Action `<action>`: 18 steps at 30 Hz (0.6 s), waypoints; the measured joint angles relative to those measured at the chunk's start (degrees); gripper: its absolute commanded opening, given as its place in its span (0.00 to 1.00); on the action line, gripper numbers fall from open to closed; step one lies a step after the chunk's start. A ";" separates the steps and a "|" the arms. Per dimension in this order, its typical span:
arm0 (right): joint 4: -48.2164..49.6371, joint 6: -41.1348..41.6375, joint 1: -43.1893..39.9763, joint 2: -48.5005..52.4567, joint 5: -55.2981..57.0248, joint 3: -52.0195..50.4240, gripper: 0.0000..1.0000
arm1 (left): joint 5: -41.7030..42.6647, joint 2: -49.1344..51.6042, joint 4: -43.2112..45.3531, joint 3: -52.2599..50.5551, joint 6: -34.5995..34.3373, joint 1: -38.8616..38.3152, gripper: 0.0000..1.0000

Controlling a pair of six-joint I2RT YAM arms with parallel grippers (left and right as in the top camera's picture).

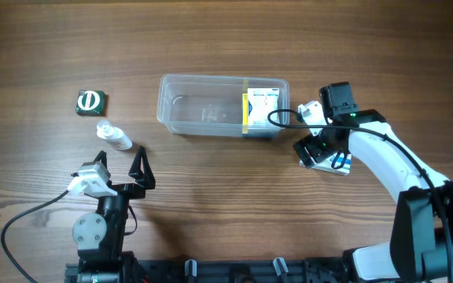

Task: Pack container
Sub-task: 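Move the right gripper down to the white-red Panadol box, then grasp the Panadol box with the right gripper and lift it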

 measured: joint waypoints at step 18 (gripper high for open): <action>-10.84 28.35 0.00 -7.02 -3.80 0.46 1.00 | 0.00 0.00 0.00 0.00 0.00 0.00 1.00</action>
